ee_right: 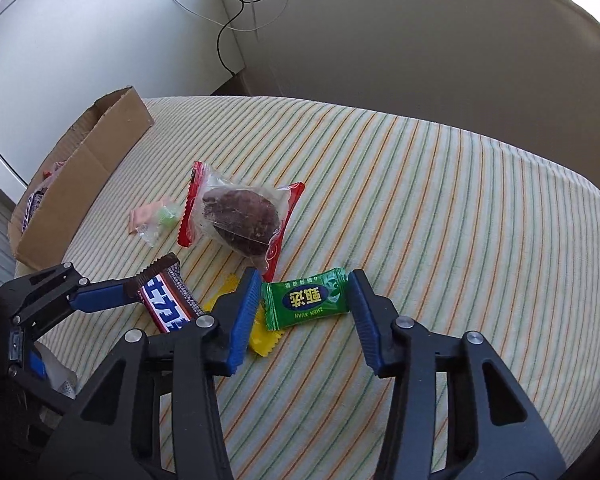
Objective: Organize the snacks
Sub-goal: 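Grasp the second Snickers bar with the left gripper while the right gripper grasps a green candy packet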
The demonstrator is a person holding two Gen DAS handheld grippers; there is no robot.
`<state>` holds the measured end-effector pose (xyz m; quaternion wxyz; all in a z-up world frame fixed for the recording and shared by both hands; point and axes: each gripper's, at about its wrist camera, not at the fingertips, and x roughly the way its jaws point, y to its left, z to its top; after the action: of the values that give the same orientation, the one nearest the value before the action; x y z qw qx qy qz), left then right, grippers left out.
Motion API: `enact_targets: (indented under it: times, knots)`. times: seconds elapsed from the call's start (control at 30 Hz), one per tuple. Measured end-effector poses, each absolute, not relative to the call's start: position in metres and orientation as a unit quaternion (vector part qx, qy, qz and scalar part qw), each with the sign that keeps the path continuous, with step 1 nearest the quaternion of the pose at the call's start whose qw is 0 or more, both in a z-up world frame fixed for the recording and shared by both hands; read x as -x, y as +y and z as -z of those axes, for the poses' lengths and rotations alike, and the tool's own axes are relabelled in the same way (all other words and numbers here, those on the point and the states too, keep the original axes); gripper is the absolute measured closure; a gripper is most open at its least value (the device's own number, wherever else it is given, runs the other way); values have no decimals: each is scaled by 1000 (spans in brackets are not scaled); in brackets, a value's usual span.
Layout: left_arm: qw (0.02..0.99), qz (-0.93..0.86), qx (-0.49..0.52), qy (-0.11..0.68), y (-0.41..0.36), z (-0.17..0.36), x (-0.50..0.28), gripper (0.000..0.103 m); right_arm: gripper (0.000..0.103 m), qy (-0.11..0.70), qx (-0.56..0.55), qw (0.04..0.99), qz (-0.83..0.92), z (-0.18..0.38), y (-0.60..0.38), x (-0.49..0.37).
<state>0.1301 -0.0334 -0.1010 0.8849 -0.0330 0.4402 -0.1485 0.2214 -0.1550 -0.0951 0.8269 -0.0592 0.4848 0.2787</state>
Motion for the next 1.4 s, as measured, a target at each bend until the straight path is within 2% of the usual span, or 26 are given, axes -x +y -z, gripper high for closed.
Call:
enact_targets:
  times: [0.07, 0.23, 0.33, 0.53, 0.77, 0.97, 1.2, 1.3, 1.4]
  knots:
    - [888, 144, 24, 436, -31, 98, -125, 39, 64, 483, 73, 827, -279, 95, -156, -222]
    - [895, 143, 2, 423, -27, 89, -122, 37, 63, 478, 82, 828, -282, 92, -166, -223]
    - [896, 148, -8, 418, -27, 88, -134, 36, 49, 476, 49, 824, -303, 87, -174, -223]
    - [880, 188, 8, 436, -33, 94, -164, 36, 48, 478, -25, 817, -323, 79, -200, -242]
    - [855, 217, 22, 471, -33, 102, -166, 39, 55, 495, -37, 789, -361, 86, -185, -258]
    - [854, 216, -18, 473, -43, 103, -141, 39, 62, 525, -29, 769, -363, 100, -179, -262]
    - [864, 215, -42, 454, -48, 95, -134, 39, 62, 541, 1, 751, -379, 98, -184, -236]
    - [868, 198, -63, 451, -57, 99, -136, 36, 62, 524, 36, 764, -375, 94, -181, -224]
    - [872, 175, -78, 450, -70, 107, -143, 28, 62, 511, 82, 772, -369, 95, -171, -215]
